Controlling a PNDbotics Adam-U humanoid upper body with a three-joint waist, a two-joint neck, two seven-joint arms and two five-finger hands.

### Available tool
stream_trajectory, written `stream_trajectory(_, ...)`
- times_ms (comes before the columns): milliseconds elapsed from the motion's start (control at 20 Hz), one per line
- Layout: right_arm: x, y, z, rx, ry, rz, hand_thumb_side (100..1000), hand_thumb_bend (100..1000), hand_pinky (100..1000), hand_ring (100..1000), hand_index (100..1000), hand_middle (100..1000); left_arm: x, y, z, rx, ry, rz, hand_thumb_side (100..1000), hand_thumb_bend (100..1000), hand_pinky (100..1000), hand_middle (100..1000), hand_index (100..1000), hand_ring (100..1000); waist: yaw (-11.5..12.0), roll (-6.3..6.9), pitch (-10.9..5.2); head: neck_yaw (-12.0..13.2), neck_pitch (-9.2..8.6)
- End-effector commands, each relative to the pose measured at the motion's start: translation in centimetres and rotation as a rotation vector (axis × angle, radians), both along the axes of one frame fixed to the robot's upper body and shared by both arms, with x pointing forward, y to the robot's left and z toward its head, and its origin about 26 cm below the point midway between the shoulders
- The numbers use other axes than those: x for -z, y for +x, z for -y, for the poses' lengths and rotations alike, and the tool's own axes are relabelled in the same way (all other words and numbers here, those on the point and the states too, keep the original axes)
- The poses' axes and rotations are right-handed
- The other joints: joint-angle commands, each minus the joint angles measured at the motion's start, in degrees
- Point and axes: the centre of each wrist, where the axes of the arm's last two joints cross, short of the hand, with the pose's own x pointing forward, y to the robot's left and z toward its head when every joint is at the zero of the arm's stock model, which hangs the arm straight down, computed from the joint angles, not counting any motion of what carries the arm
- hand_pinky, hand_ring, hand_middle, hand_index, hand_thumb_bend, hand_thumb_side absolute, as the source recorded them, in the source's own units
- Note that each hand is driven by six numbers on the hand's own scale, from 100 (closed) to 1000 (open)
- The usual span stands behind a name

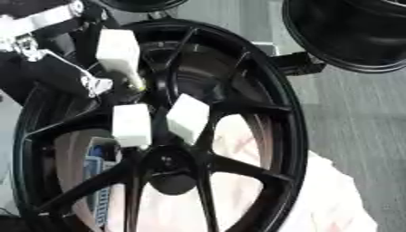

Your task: Pull the pin out of the wheel hub.

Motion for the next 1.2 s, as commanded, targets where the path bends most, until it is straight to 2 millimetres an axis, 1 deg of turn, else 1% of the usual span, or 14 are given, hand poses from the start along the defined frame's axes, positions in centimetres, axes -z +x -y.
stream_trajectory(50, -0.6, -0.2, 0.4, 0.018, -0.022, 0.010, 468, 100, 586, 628, 654, 578, -2.5, -0.9, -1.0, -0.013, -0.056, 0.109, 100, 105, 570, 316, 501, 328, 0.18, 0.25, -1.43, -0.52, -0.76)
stream_trajectory(200, -0.6, -0.3, 0.6, 0.027, -0.030, 0.008, 470, 100, 587, 628, 654, 578, -3.9, -1.4, -2.6, -0.065, -0.123, 0.186, 100, 100, 572, 313, 501, 318, 0.56, 0.29, -1.70, -0.93, -0.66)
stream_trajectory(450, -0.5, -0.6, 0.8, 0.051, -0.039, 0.007, 470, 100, 586, 628, 654, 578, -5.3, -2.7, -6.9, -0.296, -0.261, 0.311, 100, 100, 583, 318, 510, 316, 1.42, 0.23, -1.91, -1.78, -0.45)
stream_trajectory(550, -0.5, -0.7, 0.9, 0.059, -0.040, 0.009, 470, 100, 585, 628, 654, 578, -5.4, -2.9, -8.9, -0.423, -0.323, 0.346, 100, 100, 591, 326, 519, 325, 1.82, 0.15, -1.97, -2.12, -0.60)
stream_trajectory(650, -0.5, -0.7, 0.9, 0.066, -0.040, 0.011, 470, 100, 584, 628, 653, 578, -4.9, -2.5, -11.1, -0.552, -0.351, 0.382, 100, 100, 624, 375, 567, 369, 2.05, 0.08, -2.00, -2.29, -0.79)
stream_trajectory(700, -0.5, -0.7, 0.9, 0.069, -0.040, 0.013, 470, 100, 584, 627, 653, 578, -4.5, -2.1, -12.1, -0.596, -0.352, 0.392, 100, 145, 636, 391, 583, 382, 2.11, 0.00, -2.03, -2.38, -0.92)
stream_trajectory(800, -0.5, -0.7, 0.9, 0.071, -0.040, 0.015, 470, 100, 584, 627, 654, 578, -3.7, -1.5, -13.9, -0.650, -0.347, 0.397, 100, 193, 663, 428, 616, 414, 2.21, -0.20, -2.10, -2.58, -1.14)
stream_trajectory(850, -0.5, -0.7, 0.9, 0.072, -0.041, 0.015, 470, 100, 584, 628, 654, 578, -3.3, -1.1, -14.9, -0.668, -0.337, 0.391, 100, 224, 702, 482, 665, 469, 2.24, -0.30, -2.15, -2.61, -1.25)
stream_trajectory(900, -0.5, -0.7, 0.9, 0.072, -0.042, 0.015, 470, 100, 584, 627, 654, 578, -2.9, -0.8, -15.7, -0.675, -0.324, 0.377, 128, 250, 760, 575, 734, 557, 2.26, -0.37, -2.19, -2.54, -1.26)
stream_trajectory(950, -0.5, -0.7, 0.9, 0.073, -0.043, 0.016, 470, 100, 583, 627, 653, 578, -2.5, -0.6, -16.5, -0.670, -0.310, 0.349, 218, 302, 837, 721, 821, 685, 2.28, -0.43, -2.22, -2.43, -1.26)
stream_trajectory(1000, -0.5, -0.7, 0.9, 0.074, -0.042, 0.016, 470, 100, 583, 627, 653, 578, -2.3, -0.4, -17.2, -0.659, -0.293, 0.322, 237, 326, 863, 764, 851, 723, 2.32, -0.47, -2.24, -2.33, -1.38)
stream_trajectory(1100, -0.4, -0.7, 0.9, 0.073, -0.039, 0.017, 470, 100, 583, 627, 653, 577, -2.1, -0.1, -18.2, -0.621, -0.260, 0.290, 324, 383, 908, 826, 895, 779, 2.39, -0.57, -2.24, -2.39, -1.48)
stream_trajectory(1150, -0.4, -0.7, 0.9, 0.073, -0.038, 0.017, 470, 100, 583, 627, 653, 577, -2.0, -0.1, -18.6, -0.599, -0.248, 0.276, 333, 394, 911, 836, 902, 785, 2.46, -0.63, -2.26, -2.43, -1.46)
stream_trajectory(1200, -0.4, -0.7, 0.9, 0.073, -0.038, 0.017, 470, 100, 583, 626, 653, 577, -2.0, 0.0, -18.8, -0.578, -0.237, 0.263, 314, 397, 909, 834, 900, 784, 2.55, -0.68, -2.26, -2.47, -1.46)
